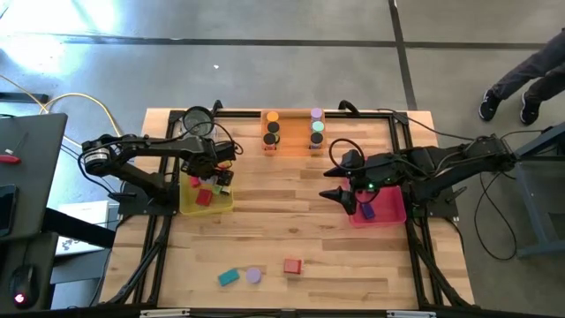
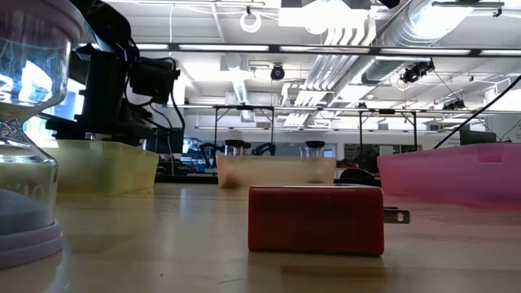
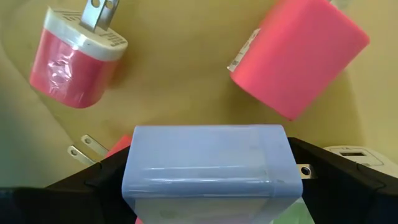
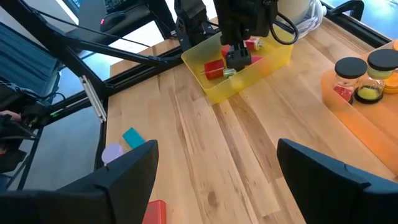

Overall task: Pick & Place Office items
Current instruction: Put the blue charger in the yellow bin, then put the blue hourglass in the orange bin

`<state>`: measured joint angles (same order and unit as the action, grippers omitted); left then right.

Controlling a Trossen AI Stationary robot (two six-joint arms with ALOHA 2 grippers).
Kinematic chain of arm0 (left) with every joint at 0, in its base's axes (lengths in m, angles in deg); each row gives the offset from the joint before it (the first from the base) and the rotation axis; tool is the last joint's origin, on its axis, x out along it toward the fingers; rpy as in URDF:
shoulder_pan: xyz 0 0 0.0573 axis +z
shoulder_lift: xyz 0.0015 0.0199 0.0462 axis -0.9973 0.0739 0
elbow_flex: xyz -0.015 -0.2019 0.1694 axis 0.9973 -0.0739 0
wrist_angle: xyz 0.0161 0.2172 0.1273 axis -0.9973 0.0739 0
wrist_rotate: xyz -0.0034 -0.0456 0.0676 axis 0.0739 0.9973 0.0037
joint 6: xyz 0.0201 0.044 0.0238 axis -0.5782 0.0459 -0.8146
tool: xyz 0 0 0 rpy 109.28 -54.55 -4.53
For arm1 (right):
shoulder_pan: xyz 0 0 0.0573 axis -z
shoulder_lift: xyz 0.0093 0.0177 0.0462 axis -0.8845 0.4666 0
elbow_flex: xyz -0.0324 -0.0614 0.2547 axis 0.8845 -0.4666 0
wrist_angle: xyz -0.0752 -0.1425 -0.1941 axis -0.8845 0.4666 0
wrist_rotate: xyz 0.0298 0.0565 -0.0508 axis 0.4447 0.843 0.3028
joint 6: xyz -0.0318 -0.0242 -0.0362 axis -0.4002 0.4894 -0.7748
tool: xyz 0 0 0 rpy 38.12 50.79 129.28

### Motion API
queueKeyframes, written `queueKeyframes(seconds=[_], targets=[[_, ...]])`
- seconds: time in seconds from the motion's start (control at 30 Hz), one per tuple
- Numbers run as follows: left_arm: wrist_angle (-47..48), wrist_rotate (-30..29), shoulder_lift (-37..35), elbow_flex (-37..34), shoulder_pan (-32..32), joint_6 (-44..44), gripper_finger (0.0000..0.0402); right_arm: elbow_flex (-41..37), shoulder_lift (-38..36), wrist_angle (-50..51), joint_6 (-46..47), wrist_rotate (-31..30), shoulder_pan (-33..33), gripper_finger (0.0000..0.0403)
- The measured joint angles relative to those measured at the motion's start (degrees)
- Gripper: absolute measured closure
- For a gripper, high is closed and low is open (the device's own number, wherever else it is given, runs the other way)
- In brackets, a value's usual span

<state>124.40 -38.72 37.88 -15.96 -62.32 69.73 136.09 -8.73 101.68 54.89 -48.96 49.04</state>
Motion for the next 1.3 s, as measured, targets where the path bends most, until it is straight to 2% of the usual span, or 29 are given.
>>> queueKeyframes(seconds=[0.23,0.5,0.6,0.77,0.9,1.1,1.2,1.3], targets=[[0.02,0.18,0.0,0.0,0.0,0.04,0.0051,0.04,0.0,0.01,-0.38,0.0,0.0,0.0086],[0.0,0.01,0.0,0.0,0.0,-0.29,0.0008,0.04,0.0,0.02,-0.41,0.0,0.0,0.0086],[0.02,-0.18,0.0,0.0,0.01,-1.62,0.0004,0.04,0.0,0.02,-0.42,0.02,0.0,0.0086],[1.5,3.75,-0.39,0.67,0.98,-4.44,0.0007,0.04,0.0,0.0,-0.42,0.02,0.0,0.0086],[3.5,6.47,-2.88,2.74,0.01,-8.25,0.0007,0.04,0.0,-0.02,-0.44,0.02,0.0,0.0086],[8.08,6.59,-8.51,9.02,-3.21,-8.96,0.0007,0.04,0.0,-0.8,-1.49,0.02,0.0,0.0086],[6.78,10.88,-11.2,11.31,-5.15,-8.01,0.0007,0.04,0.0,-1.09,-1.51,0.05,0.0,0.0086],[3.96,18.83,-13.49,11.52,-7.48,-1.56,0.0007,0.04,0.0,-1.24,-1.49,0.56,0.0,0.0086]])
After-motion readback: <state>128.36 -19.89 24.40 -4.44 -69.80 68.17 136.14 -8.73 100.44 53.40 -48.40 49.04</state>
